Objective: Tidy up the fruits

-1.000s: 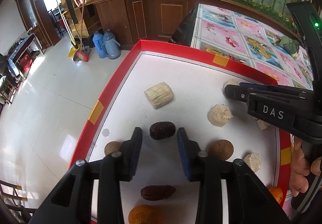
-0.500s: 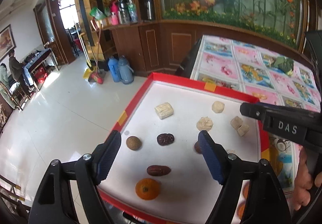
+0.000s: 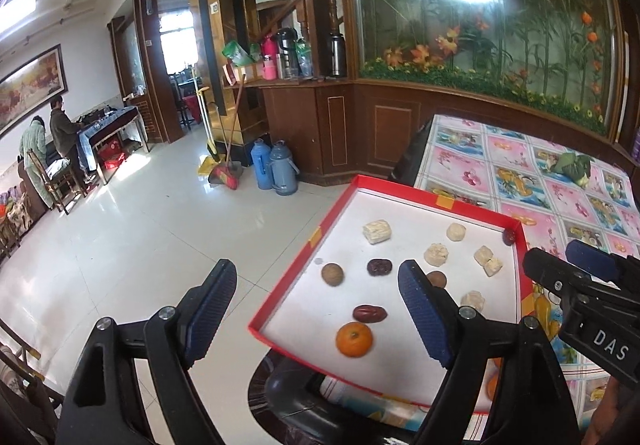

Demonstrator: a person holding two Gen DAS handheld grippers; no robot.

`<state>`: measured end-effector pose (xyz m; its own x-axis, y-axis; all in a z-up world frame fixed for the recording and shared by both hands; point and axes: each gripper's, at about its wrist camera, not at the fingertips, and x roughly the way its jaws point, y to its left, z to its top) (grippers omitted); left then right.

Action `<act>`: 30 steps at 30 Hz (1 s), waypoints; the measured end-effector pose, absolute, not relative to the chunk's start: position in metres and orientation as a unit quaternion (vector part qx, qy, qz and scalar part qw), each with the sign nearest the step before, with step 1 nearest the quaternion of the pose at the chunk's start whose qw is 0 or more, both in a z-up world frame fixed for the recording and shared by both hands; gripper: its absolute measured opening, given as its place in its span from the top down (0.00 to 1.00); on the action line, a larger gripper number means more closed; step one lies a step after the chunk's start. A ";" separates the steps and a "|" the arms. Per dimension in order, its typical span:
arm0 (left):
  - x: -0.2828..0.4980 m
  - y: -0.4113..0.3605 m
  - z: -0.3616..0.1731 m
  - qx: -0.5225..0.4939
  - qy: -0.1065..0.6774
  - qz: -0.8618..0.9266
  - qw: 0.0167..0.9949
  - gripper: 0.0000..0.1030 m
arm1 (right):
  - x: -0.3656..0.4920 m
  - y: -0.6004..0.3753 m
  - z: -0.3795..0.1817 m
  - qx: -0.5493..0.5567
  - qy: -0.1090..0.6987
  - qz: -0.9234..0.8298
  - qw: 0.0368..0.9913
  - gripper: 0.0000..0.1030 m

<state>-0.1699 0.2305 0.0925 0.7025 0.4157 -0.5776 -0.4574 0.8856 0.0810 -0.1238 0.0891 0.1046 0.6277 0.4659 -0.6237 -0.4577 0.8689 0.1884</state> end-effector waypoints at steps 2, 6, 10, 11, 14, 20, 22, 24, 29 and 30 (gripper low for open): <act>-0.175 0.233 0.094 -0.042 0.300 0.238 0.923 0.19 | -0.130 0.091 0.106 0.002 0.343 0.251 0.905 0.35; -0.180 0.237 0.095 -0.051 0.293 0.242 0.924 0.18 | -0.139 0.098 0.107 -0.004 0.337 0.246 0.909 0.35; -0.181 0.237 0.095 -0.048 0.290 0.244 0.924 0.18 | -0.140 0.100 0.108 0.000 0.335 0.242 0.911 0.35; -0.181 0.237 0.095 -0.049 0.291 0.242 0.924 0.18 | -0.140 0.100 0.108 0.000 0.335 0.241 0.911 0.35; -0.180 0.237 0.094 -0.051 0.292 0.238 0.925 0.18 | -0.138 0.100 0.108 0.000 0.336 0.238 0.911 0.35; -0.174 0.236 0.092 -0.046 0.304 0.223 0.925 0.18 | -0.132 0.099 0.105 0.000 0.338 0.234 0.911 0.35; -0.173 0.233 0.090 -0.043 0.306 0.221 0.925 0.18 | -0.131 0.098 0.105 0.000 0.338 0.233 0.912 0.35; -0.172 0.232 0.090 -0.043 0.308 0.219 0.925 0.18 | -0.130 0.097 0.105 0.001 0.338 0.233 0.912 0.35; -0.169 0.231 0.090 -0.045 0.309 0.223 0.923 0.18 | -0.128 0.097 0.104 0.000 0.340 0.233 0.911 0.35; -0.169 0.231 0.089 -0.045 0.310 0.224 0.923 0.18 | -0.128 0.097 0.104 0.000 0.339 0.233 0.911 0.35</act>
<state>-0.1691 0.2312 0.0892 0.7082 0.3850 -0.5919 -0.4405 0.8960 0.0557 -0.1281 0.0967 0.1043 0.6613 0.4238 -0.6189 -0.4240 0.8918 0.1577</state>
